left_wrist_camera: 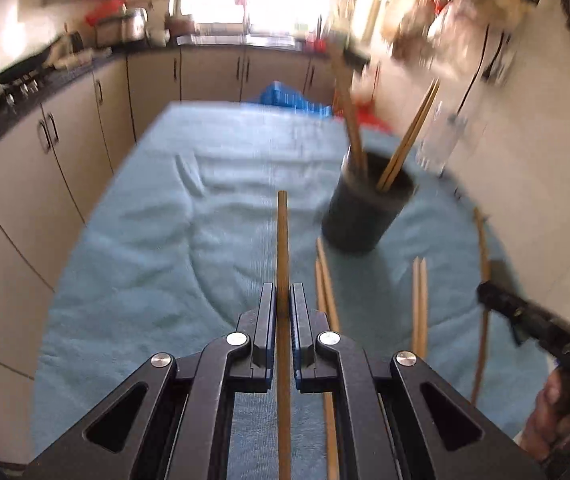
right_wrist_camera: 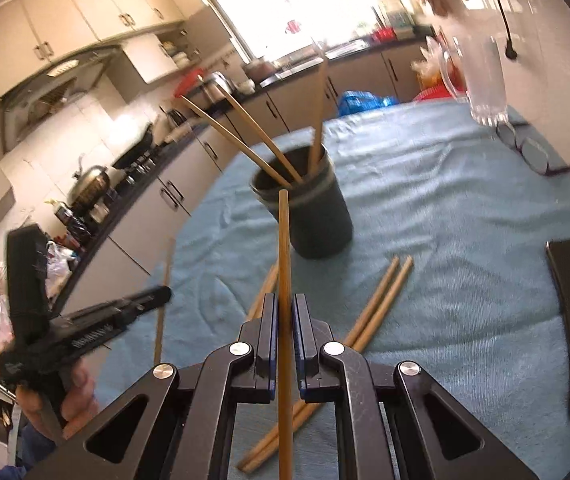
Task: Organize utensils
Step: 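Lift both held chopsticks upright and carry them toward the black holder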
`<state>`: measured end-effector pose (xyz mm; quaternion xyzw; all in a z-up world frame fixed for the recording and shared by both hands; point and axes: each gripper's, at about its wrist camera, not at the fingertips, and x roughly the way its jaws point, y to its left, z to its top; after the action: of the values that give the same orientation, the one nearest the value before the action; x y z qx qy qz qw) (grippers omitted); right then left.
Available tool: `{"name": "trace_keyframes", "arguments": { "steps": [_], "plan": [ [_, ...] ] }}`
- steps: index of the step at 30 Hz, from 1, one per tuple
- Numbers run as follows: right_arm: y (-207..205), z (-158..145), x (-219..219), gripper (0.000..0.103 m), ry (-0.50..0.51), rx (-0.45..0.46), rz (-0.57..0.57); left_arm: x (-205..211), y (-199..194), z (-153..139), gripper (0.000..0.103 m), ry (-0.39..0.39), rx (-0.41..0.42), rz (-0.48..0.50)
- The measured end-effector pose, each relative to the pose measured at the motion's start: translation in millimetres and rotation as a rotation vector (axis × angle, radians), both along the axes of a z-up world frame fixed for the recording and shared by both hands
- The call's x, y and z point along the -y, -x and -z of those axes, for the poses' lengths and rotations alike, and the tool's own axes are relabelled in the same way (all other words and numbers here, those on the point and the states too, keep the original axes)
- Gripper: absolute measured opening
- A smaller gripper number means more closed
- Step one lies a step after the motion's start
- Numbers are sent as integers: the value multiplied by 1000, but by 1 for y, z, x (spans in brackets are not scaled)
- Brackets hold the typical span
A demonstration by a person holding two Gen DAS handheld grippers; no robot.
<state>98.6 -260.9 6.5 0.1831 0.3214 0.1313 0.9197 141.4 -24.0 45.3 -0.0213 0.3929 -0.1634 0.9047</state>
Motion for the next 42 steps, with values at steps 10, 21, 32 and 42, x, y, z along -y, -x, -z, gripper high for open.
{"name": "trace_keyframes", "arguments": {
  "steps": [10, 21, 32, 42],
  "plan": [
    [25, -29, -9, 8, -8, 132, 1, -7, 28, -45, 6, 54, 113, -6],
    [36, -37, -5, 8, -20, 153, 25, -9, 42, -54, 6, 69, 141, 4],
    [41, -47, 6, 8, -35, 179, 57, -13, 46, -63, 6, 81, 157, 9],
    [44, -47, 9, 8, -41, 180, 65, -11, 49, -65, 6, 84, 156, 14]
  ]
}}
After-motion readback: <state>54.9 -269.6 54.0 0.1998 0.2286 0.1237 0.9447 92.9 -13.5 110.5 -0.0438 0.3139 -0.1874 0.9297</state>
